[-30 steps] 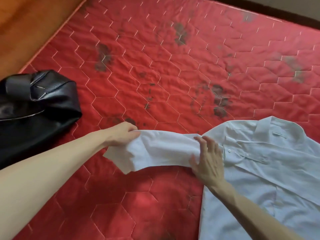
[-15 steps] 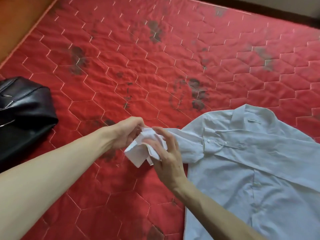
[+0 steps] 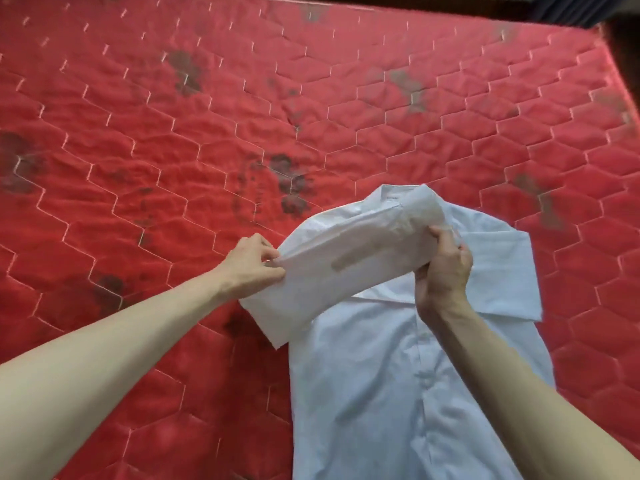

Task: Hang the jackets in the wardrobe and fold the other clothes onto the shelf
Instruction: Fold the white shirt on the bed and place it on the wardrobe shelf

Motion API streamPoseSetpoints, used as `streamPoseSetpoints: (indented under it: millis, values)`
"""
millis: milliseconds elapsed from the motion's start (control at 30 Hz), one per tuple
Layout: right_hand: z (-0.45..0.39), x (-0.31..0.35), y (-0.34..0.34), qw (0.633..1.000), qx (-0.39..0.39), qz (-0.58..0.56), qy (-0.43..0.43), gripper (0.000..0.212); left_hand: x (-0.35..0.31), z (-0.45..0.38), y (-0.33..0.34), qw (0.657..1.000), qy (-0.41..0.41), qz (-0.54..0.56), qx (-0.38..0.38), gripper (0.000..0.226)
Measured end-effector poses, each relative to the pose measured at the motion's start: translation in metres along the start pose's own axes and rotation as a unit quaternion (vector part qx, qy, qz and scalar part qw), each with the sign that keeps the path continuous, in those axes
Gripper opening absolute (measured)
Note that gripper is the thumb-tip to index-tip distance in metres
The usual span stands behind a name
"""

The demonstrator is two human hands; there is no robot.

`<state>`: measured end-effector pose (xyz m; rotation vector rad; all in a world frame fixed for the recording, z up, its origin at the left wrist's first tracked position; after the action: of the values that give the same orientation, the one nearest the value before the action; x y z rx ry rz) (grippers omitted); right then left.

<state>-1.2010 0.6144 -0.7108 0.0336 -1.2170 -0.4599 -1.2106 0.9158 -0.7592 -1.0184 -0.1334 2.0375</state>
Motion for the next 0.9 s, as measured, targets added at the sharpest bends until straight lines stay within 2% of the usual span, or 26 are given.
streamPoseSetpoints:
  millis: [100, 233, 300, 433, 600, 667, 767, 833, 900]
  values:
    - [-0.021, 0.011, -0.057, 0.998, -0.052, -0.020, 0.040, 0.011, -0.012, -0.025, 0.017, 0.999, -0.001, 0.001, 0.038, 0.039]
    - [-0.048, 0.011, -0.126, 0.989, -0.115, -0.037, 0.084, 0.013, -0.014, -0.043, 0.030, 0.984, -0.032, -0.149, 0.092, 0.018]
    - [-0.060, 0.008, -0.156, 0.985, -0.131, -0.024, 0.107, 0.015, -0.010, -0.052, 0.029, 0.970, -0.051, -0.213, 0.104, 0.016]
    - [-0.081, -0.001, -0.194, 0.981, -0.132, 0.014, 0.143, 0.008, -0.021, -0.067, 0.015, 0.964, -0.004, -0.265, 0.020, 0.022]
    - [-0.102, -0.010, -0.232, 0.970, -0.170, 0.069, 0.161, 0.012, -0.056, -0.079, -0.002, 0.946, 0.085, -0.302, -0.086, 0.021]
    - [-0.111, -0.011, -0.243, 0.968, -0.147, 0.131, 0.158, 0.004, -0.068, -0.084, -0.001, 0.937, 0.103, -0.318, -0.105, 0.018]
    - [-0.124, -0.005, -0.250, 0.936, -0.071, 0.333, 0.086, 0.016, -0.073, -0.096, 0.008, 0.921, 0.117, -0.357, -0.100, 0.018]
    - [-0.129, 0.001, -0.255, 0.917, -0.064, 0.393, 0.013, 0.015, -0.067, -0.105, 0.014, 0.913, 0.101, -0.388, -0.079, 0.022]
    - [-0.134, 0.006, -0.261, 0.903, -0.074, 0.422, -0.011, 0.014, -0.057, -0.110, 0.019, 0.893, 0.063, -0.438, -0.081, 0.032]
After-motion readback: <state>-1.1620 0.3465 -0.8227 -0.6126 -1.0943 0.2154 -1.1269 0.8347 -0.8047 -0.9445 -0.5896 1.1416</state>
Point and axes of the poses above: each hand's wrist, its own z-axis away from the middle knuckle, its own y-axis out of the palm, x = y × z, the point moved 5 cm from there along -z, towards the middle knuckle, and after that the axes turned 13 degrees about x, right-handed, at the moved point
